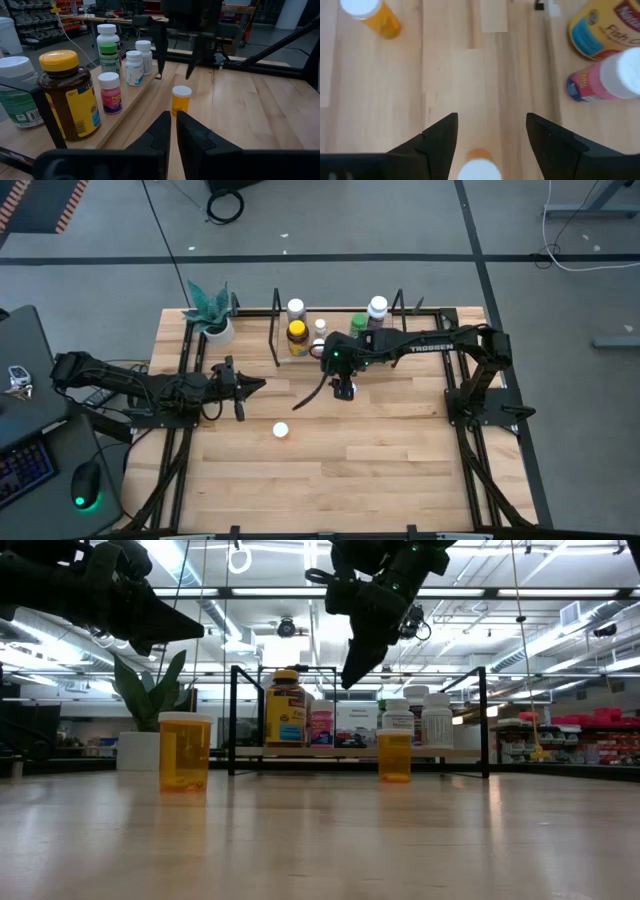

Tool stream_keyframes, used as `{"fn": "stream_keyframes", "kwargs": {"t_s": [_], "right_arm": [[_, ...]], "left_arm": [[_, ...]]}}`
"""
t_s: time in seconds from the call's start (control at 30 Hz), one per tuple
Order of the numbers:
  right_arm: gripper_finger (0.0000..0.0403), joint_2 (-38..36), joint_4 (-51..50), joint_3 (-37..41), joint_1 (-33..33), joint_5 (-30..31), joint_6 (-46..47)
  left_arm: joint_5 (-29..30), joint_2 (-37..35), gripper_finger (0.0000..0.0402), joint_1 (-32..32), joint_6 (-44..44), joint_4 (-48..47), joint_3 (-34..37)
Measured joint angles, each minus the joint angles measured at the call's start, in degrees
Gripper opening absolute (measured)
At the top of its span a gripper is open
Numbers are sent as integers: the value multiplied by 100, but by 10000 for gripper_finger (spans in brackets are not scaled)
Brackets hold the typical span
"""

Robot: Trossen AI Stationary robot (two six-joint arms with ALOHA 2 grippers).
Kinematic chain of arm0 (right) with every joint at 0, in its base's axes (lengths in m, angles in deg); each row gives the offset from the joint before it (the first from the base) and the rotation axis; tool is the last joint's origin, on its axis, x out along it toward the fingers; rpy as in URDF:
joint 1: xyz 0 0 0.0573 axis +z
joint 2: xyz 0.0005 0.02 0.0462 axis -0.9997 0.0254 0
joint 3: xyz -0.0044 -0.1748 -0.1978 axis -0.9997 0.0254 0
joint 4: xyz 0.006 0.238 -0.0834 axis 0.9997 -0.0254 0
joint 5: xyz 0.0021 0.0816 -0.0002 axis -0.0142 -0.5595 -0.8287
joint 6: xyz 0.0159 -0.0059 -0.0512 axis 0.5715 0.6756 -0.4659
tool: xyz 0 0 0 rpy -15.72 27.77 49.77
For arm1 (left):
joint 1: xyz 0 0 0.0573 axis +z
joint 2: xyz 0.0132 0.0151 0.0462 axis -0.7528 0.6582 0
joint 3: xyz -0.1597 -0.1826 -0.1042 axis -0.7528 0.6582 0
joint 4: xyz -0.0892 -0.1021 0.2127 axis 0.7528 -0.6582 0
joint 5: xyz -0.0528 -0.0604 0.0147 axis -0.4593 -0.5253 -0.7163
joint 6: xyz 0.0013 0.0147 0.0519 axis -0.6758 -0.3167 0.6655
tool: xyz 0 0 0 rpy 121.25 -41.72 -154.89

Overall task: Pick and place medicine bottles onto shelf by color
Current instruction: Put the top orange medicine bottle on the shelf

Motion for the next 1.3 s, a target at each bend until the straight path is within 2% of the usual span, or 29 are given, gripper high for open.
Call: {"fn": "stream_keyframes", "kwargs": {"t_s": [0.2, 0.4, 0.67, 1.0, 1.3], "right_arm": [[251, 0, 38, 310, 107, 81, 70], [284, 0, 27, 751, 175, 185, 292], [325, 0, 156, 1062, 265, 465, 295], [319, 0, 655, 1507, 265, 511, 342], [307, 0, 1056, 1791, 263, 734, 389]], "left_arm": [[0, 2, 34, 0, -1, 0, 0], [0, 0, 28, 0, 2, 0, 0], [0, 2, 38, 0, 1, 0, 0], [-1, 1, 28, 0, -2, 0, 0], [0, 1, 38, 0, -2, 0, 0]]}}
